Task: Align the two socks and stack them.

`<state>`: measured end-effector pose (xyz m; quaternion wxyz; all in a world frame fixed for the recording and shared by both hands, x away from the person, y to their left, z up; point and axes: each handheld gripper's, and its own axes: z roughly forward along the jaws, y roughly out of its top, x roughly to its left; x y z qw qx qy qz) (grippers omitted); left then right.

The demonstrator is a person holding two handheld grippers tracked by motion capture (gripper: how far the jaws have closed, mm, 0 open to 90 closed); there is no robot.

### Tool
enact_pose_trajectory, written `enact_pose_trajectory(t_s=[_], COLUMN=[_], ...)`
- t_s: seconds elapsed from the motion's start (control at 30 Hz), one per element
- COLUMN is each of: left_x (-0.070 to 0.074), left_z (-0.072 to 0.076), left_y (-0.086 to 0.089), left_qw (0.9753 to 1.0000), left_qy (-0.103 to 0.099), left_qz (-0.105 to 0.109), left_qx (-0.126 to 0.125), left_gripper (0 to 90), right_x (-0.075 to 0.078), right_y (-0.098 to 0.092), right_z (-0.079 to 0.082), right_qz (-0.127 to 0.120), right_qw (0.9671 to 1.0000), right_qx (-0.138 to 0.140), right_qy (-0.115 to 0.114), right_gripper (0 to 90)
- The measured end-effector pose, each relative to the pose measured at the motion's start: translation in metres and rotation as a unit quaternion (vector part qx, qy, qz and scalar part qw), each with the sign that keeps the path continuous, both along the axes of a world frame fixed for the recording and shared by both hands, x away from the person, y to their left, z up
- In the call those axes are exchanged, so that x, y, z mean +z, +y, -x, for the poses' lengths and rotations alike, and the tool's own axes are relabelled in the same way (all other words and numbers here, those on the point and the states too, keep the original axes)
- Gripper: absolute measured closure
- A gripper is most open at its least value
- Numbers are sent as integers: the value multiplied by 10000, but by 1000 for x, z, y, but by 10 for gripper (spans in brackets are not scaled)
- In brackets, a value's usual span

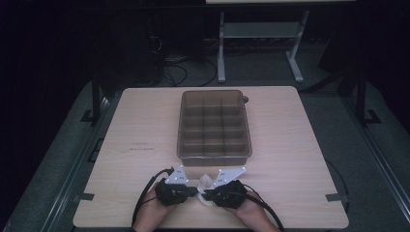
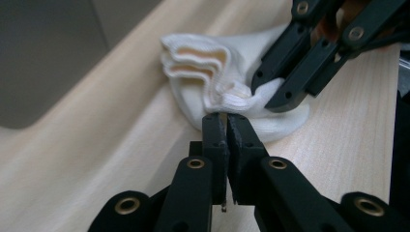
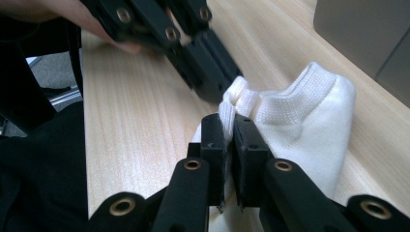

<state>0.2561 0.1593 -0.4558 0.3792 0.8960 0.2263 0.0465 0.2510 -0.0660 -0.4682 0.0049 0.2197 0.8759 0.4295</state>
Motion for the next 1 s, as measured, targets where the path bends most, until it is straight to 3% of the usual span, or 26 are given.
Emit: enact_pose_trajectory(t_s=[0.13,0.3,0.37,0.67,0.73,0.87,1.0], left_x=[6,6,7,9,9,9,7], left_z=[0,-1,-2,-2,-3,-5,-7], left_y=[4,7,10,20,24,32,40], left_qw=[9998,9998,9997,9991,9990,9985,9975], left_qy=[-58,-62,-71,-98,-112,-153,-203], left_qz=[185,166,191,247,238,205,143], left_qx=[98,132,159,328,365,493,654], left_gripper=[845,840,834,804,788,718,646], right_x=[0,4,12,30,32,28,24], right_y=[1,0,-4,-23,-28,-34,-31], right_z=[1,2,2,-1,-3,-9,-9], right_qz=[24,-25,-214,-676,-707,-572,-537], right_qw=[10000,10000,9997,9975,9971,9979,9983], right_qx=[0,39,35,-94,-152,-239,-174], right_qy=[-48,-83,-105,-209,-221,-168,-105], right_gripper=[837,726,683,656,690,879,896])
